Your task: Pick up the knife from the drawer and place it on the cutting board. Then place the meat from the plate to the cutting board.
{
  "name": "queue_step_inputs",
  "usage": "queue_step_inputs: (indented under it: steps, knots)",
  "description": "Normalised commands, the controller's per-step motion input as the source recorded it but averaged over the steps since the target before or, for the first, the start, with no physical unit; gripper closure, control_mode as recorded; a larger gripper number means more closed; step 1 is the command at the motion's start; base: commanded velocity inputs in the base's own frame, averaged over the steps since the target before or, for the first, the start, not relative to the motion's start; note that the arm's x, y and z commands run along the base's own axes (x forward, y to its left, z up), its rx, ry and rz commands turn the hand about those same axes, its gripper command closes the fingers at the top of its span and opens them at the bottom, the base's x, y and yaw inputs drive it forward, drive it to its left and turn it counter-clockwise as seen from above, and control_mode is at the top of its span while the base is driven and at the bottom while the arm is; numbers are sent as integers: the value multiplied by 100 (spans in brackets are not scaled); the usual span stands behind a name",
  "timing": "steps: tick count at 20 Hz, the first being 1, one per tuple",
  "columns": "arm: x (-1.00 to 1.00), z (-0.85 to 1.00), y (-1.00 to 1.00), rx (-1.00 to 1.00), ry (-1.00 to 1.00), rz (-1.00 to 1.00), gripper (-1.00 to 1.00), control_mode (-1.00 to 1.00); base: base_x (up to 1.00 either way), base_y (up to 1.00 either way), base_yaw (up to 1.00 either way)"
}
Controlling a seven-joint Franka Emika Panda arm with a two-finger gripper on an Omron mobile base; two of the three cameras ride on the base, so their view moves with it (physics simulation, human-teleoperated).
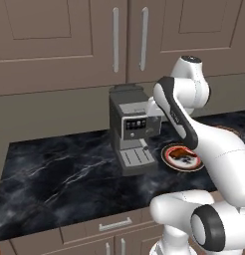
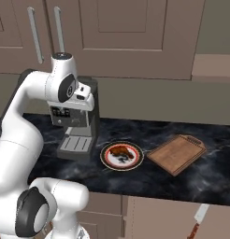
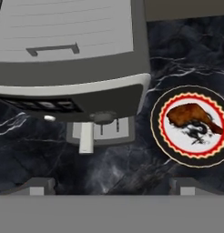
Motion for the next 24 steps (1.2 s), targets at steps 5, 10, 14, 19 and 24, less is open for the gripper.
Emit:
queue_step_inputs:
  steps: [5, 10, 14, 19, 24]
  knots:
    - [0, 0, 0, 0, 0, 0, -100, 100, 39, 0, 8]
    - [0, 0, 0, 0, 0, 0, -100, 100, 43, 0, 9]
    - [0, 0, 0, 0, 0, 0, -100, 100, 49, 0, 3]
    - [0, 0, 0, 0, 0, 0, -100, 100, 49, 0, 0]
    - [0, 0, 0, 0, 0, 0, -100, 100, 51, 0, 0]
